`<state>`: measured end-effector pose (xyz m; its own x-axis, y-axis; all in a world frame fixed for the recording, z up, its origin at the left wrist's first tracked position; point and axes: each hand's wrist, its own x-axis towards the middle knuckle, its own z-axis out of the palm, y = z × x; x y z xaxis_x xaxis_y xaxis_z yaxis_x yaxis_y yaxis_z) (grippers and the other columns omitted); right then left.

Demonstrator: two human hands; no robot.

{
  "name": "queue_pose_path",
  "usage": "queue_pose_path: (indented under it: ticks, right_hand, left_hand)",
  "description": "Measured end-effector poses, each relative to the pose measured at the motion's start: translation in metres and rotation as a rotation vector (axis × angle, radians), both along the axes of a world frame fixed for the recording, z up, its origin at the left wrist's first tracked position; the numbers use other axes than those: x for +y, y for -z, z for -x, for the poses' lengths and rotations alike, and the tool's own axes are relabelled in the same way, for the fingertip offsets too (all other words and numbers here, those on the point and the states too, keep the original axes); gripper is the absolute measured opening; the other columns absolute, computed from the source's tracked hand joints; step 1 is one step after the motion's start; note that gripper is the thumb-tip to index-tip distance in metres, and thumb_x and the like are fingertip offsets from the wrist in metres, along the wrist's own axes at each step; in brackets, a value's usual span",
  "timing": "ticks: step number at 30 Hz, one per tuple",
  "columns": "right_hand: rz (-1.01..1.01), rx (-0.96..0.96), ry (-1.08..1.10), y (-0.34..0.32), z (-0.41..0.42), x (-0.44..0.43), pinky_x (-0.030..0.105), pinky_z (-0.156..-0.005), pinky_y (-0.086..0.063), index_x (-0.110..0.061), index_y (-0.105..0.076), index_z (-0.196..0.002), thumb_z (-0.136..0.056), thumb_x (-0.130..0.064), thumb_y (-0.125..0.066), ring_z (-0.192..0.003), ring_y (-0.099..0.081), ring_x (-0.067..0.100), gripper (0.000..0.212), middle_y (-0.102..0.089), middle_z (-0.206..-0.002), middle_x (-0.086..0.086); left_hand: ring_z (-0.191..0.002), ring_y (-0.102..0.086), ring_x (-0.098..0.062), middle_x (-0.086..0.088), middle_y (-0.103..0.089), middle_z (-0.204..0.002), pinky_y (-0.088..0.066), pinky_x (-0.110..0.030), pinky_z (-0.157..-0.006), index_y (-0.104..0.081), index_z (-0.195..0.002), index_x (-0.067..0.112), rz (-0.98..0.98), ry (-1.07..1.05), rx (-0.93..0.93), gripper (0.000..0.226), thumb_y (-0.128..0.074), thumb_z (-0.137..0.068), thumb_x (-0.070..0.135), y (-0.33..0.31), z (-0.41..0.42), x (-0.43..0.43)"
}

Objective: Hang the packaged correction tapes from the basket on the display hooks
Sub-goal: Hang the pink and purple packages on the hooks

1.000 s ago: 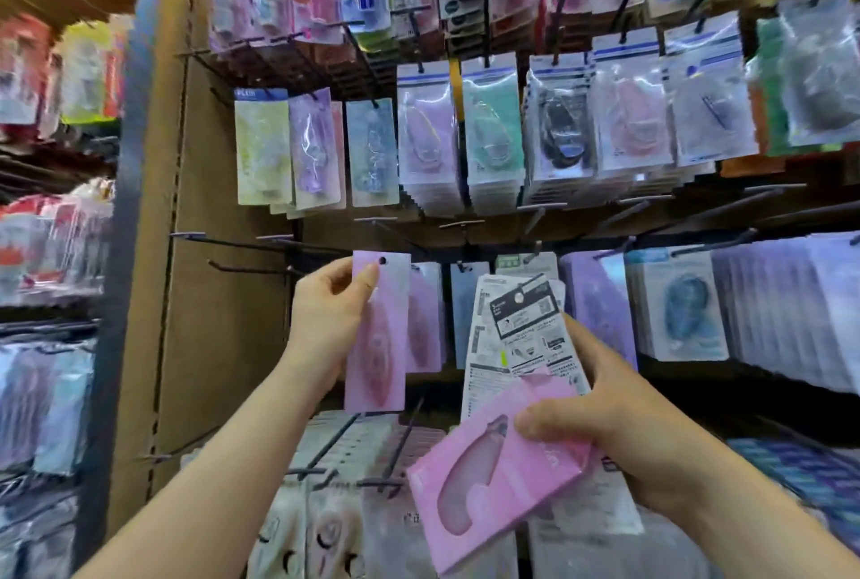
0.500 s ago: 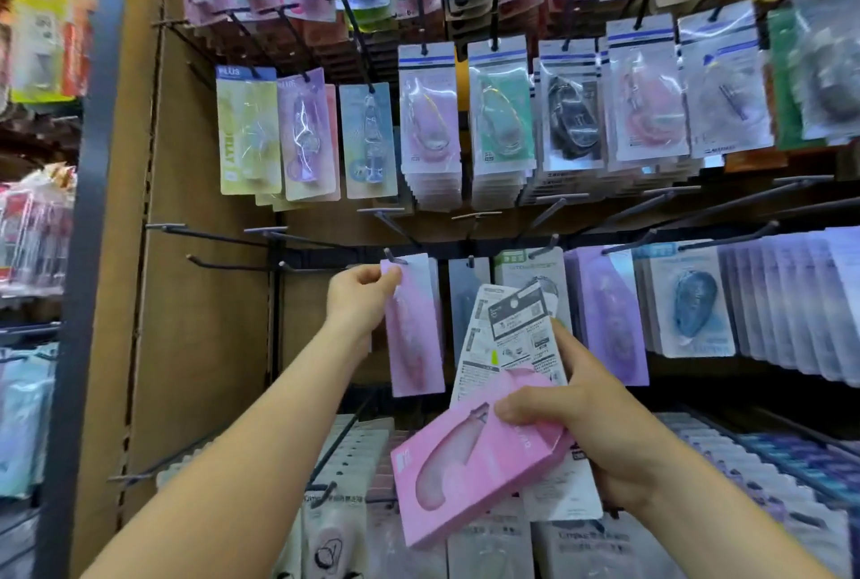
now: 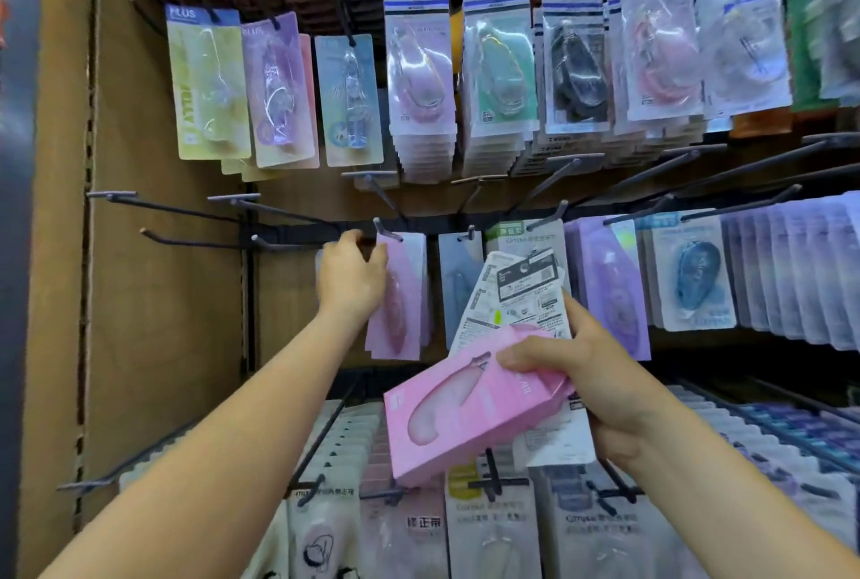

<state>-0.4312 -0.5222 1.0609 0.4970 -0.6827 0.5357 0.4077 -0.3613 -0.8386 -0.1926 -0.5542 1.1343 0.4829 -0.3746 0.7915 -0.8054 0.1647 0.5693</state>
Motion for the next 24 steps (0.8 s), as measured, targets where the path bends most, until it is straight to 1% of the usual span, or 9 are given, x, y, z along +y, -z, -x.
queue_pose_path:
  ticks: [2, 5, 7, 9, 13, 17, 20, 22, 24]
  right_hand:
    - [0.009, -0.028, -0.006, 0.001, 0.001, 0.000, 0.036, -0.062, -0.058, -0.022, -0.061, -0.119, -0.054, -0.001, -0.070, -0.076, -0.071, 0.030, 0.068, -0.074, -0.106, 0.016]
    - [0.021, -0.072, -0.026, 0.002, 0.002, 0.003, 0.036, -0.059, -0.058, -0.018, -0.059, -0.124, -0.056, 0.000, -0.069, -0.079, -0.072, 0.031, 0.071, -0.073, -0.108, 0.018]
    - [0.030, -0.100, -0.050, 0.004, 0.002, 0.007, 0.039, -0.060, -0.059, -0.016, -0.057, -0.127, -0.057, 0.001, -0.068, -0.083, -0.072, 0.034, 0.072, -0.073, -0.109, 0.017]
    - [0.052, -0.117, -0.075, 0.007, 0.001, 0.012, 0.041, -0.064, -0.059, -0.014, -0.055, -0.129, -0.059, 0.002, -0.067, -0.089, -0.072, 0.036, 0.073, -0.072, -0.112, 0.017]
    - [0.062, -0.221, -0.025, 0.011, 0.001, 0.018, 0.041, -0.077, -0.060, -0.017, -0.055, -0.131, -0.068, -0.005, -0.068, -0.102, -0.071, 0.033, 0.065, -0.072, -0.117, 0.012]
    - [0.071, -0.292, 0.082, 0.007, 0.005, 0.025, 0.039, -0.082, -0.060, -0.024, -0.057, -0.128, -0.083, -0.006, -0.070, -0.101, -0.072, 0.024, 0.050, -0.074, -0.113, 0.002]
    - [0.015, -0.342, 0.132, 0.011, 0.009, 0.025, 0.037, -0.076, -0.062, -0.030, -0.053, -0.131, -0.096, -0.019, -0.056, -0.095, -0.074, 0.019, 0.037, -0.075, -0.109, -0.002]
    - [-0.004, -0.382, 0.186, 0.013, 0.014, 0.024, 0.044, -0.083, -0.061, -0.033, -0.045, -0.139, -0.097, -0.021, -0.055, -0.099, -0.073, 0.019, 0.046, -0.074, -0.114, -0.004]
    - [0.068, -0.379, 0.320, 0.016, 0.023, 0.020, 0.048, -0.089, -0.058, -0.041, -0.026, -0.149, -0.092, -0.013, -0.063, -0.105, -0.071, 0.016, 0.074, -0.071, -0.120, -0.006]
  left_hand:
    - [-0.090, -0.060, -0.019, -0.001, -0.066, -0.101, -0.044, -0.031, -0.074, -0.062, -0.105, 0.019, 0.035, 0.062, -0.014, 0.014, -0.055, -0.098, 0.029, 0.012, 0.013, 0.034]
    - [-0.071, -0.064, -0.006, 0.004, -0.072, -0.079, -0.050, -0.024, -0.066, -0.071, -0.090, 0.024, -0.200, 0.498, -0.059, 0.026, -0.056, -0.095, 0.045, 0.036, 0.044, 0.096]
    - [-0.062, -0.064, -0.003, 0.009, -0.073, -0.076, -0.048, -0.017, -0.058, -0.071, -0.101, 0.026, -0.484, 0.688, -0.132, 0.033, -0.060, -0.083, 0.052, 0.046, 0.059, 0.122]
    - [-0.056, -0.064, -0.003, 0.010, -0.072, -0.073, -0.046, -0.013, -0.051, -0.067, -0.114, 0.022, -0.593, 0.828, -0.049, 0.038, -0.069, -0.081, 0.042, 0.053, 0.064, 0.129]
    - [-0.084, -0.073, -0.020, -0.009, -0.076, -0.103, -0.055, -0.024, -0.066, -0.065, -0.123, 0.016, -0.549, 0.989, 0.201, 0.055, -0.084, -0.073, 0.028, 0.066, 0.065, 0.125]
    - [-0.085, -0.073, -0.027, -0.014, -0.076, -0.100, -0.057, -0.033, -0.072, -0.075, -0.107, 0.014, -0.419, 0.989, 0.242, 0.048, -0.088, -0.063, 0.029, 0.071, 0.070, 0.124]
    - [-0.084, -0.074, -0.026, -0.012, -0.077, -0.096, -0.058, -0.034, -0.076, -0.073, -0.113, 0.020, -0.357, 0.917, 0.197, 0.052, -0.082, -0.063, 0.030, 0.067, 0.070, 0.128]
    - [-0.080, -0.073, -0.023, -0.011, -0.077, -0.094, -0.057, -0.030, -0.073, -0.066, -0.123, 0.029, -0.281, 0.940, 0.175, 0.058, -0.077, -0.066, 0.030, 0.067, 0.068, 0.132]
    - [-0.075, -0.068, -0.019, -0.008, -0.076, -0.093, -0.054, -0.027, -0.066, -0.056, -0.130, 0.044, -0.138, 0.958, 0.202, 0.059, -0.069, -0.075, 0.029, 0.070, 0.061, 0.134]
